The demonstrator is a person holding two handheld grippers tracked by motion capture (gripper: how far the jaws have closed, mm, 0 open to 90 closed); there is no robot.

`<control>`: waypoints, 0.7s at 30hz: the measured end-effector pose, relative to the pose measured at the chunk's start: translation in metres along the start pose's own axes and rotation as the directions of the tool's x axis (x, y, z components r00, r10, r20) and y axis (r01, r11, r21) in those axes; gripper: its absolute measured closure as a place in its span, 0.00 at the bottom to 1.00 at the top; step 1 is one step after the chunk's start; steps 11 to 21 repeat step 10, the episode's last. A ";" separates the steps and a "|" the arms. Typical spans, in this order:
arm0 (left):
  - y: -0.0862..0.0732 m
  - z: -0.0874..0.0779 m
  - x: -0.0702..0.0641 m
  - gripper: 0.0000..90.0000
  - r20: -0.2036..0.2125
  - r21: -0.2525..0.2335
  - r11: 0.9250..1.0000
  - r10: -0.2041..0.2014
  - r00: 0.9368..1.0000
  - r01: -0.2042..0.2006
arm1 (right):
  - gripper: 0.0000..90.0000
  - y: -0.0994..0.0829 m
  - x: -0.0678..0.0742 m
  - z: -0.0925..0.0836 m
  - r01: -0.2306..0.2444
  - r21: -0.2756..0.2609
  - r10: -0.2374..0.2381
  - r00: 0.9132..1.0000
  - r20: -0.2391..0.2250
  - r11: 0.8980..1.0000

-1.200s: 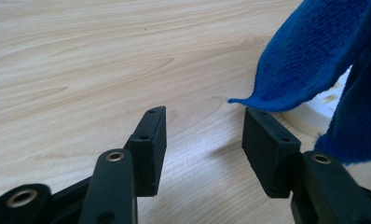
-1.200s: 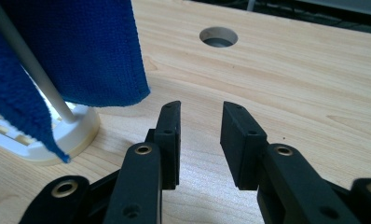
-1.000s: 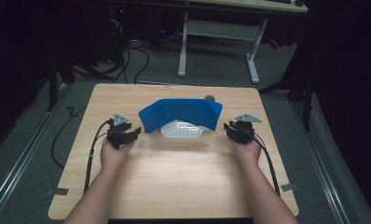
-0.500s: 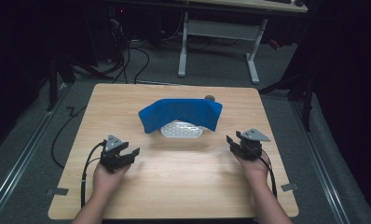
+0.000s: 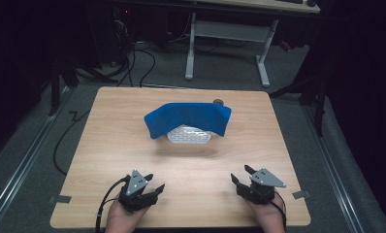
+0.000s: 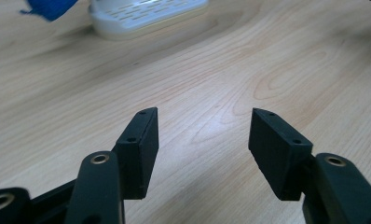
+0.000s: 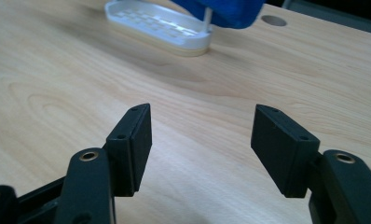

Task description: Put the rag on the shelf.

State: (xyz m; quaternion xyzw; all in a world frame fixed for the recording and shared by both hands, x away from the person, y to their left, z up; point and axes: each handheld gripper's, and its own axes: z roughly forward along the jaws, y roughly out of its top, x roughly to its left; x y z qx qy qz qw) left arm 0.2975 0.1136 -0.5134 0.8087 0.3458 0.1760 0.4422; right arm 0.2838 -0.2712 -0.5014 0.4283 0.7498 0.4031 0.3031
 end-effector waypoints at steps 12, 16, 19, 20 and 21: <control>-0.004 0.002 0.017 0.46 -0.003 -0.002 0.997 -0.082 0.997 0.082 | 0.44 -0.005 -0.005 0.007 -0.040 0.040 0.040 0.999 -0.017 0.998; -0.004 0.002 0.017 0.46 -0.003 -0.002 0.997 -0.082 0.997 0.082 | 0.44 -0.005 -0.005 0.007 -0.040 0.040 0.040 0.999 -0.017 0.998; -0.004 0.002 0.017 0.46 -0.003 -0.002 0.997 -0.082 0.997 0.082 | 0.44 -0.005 -0.005 0.007 -0.040 0.040 0.040 0.999 -0.017 0.998; -0.004 0.002 0.017 0.46 -0.003 -0.002 0.997 -0.082 0.997 0.082 | 0.44 -0.005 -0.005 0.007 -0.040 0.040 0.040 0.999 -0.017 0.998; -0.004 0.002 0.017 0.46 -0.003 -0.002 0.997 -0.082 0.997 0.082 | 0.44 -0.005 -0.005 0.007 -0.040 0.040 0.040 0.999 -0.017 0.998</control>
